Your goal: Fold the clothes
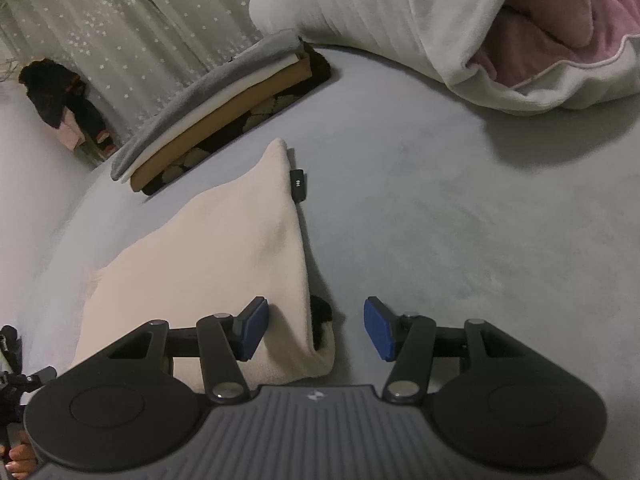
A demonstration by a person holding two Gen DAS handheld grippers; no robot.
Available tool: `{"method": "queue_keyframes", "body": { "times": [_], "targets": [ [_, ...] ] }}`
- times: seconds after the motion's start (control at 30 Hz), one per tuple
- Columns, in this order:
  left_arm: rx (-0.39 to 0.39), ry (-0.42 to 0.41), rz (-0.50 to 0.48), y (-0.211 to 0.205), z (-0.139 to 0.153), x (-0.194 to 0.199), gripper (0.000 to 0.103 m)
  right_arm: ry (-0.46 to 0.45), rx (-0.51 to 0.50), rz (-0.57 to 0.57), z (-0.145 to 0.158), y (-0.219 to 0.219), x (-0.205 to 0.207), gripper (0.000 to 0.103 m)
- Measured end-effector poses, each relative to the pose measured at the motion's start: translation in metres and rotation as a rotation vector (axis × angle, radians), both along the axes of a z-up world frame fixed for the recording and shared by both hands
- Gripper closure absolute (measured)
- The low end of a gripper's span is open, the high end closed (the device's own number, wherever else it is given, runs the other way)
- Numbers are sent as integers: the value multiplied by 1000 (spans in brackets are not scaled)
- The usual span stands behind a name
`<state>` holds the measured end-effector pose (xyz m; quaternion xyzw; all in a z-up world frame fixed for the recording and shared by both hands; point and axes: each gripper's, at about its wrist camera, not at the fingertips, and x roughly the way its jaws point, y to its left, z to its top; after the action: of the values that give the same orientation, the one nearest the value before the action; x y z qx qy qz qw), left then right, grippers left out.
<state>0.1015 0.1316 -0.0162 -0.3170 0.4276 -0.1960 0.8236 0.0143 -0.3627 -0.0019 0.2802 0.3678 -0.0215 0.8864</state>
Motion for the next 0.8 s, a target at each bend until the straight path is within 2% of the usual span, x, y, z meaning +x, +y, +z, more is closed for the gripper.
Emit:
{"method": "queue_keyframes", "body": {
  "times": [0.03,0.13,0.27,0.47,0.53,0.63,0.8],
  "targets": [
    [-17,4,6,1,-3,3,38,-1,8,8,-1,-2,2,46],
    [-81,22,16,5,-12,12,43,-11,27,40,-5,-8,11,47],
    [-146,28,-20,5,-21,33,50,-23,78,96,-12,-17,28,48],
    [-202,40,-121,-5,-29,75,53,-44,244,196,-24,-32,65,49],
    [-211,48,-131,-9,-31,86,61,-51,293,217,-28,-34,77,50],
    [-223,57,-152,-14,-34,101,65,-49,318,257,-29,-29,95,50],
    [-235,63,-209,-26,-36,122,65,-44,288,361,-27,-6,122,50]
  ]
}}
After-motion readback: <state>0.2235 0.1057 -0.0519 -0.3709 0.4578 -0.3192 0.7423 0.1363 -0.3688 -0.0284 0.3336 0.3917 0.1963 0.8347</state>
